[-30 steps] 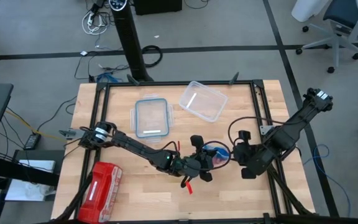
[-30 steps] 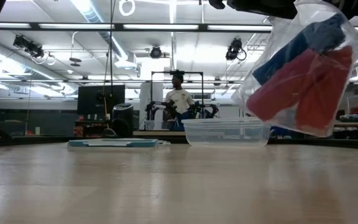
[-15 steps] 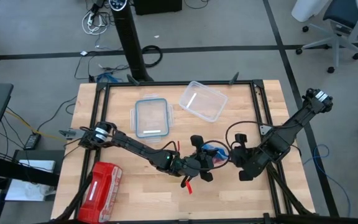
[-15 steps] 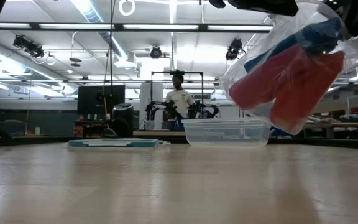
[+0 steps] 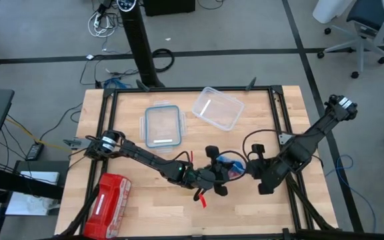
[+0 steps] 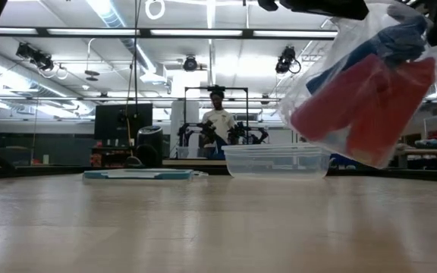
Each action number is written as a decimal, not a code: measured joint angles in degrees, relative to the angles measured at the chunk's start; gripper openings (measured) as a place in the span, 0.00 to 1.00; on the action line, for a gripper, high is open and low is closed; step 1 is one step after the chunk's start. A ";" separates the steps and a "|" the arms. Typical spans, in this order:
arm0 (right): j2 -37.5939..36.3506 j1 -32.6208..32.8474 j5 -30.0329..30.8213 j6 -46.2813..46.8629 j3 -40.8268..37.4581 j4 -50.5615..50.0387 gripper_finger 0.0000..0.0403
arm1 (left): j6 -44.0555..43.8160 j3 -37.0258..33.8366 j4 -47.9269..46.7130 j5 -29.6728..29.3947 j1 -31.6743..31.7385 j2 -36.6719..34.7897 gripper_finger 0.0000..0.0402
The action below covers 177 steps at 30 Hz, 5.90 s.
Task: Roll bandage
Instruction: Put the blue bandage into the transparent zip bag
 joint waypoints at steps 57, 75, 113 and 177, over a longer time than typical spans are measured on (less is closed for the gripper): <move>-1.25 -8.15 -19.06 -2.57 9.90 -14.64 0.00 | 15.78 0.09 3.79 -3.08 0.87 0.02 0.01; -1.25 -7.99 -19.19 -2.42 9.66 -15.92 0.00 | 8.05 0.04 4.06 -6.21 0.71 -0.04 0.45; -1.25 -7.95 -17.37 -9.13 8.11 -14.53 0.00 | -22.79 5.62 -20.16 34.20 12.92 -0.07 0.43; -2.94 16.20 9.19 36.67 -14.56 5.92 0.23 | -20.10 11.36 -30.37 36.02 12.27 0.02 0.00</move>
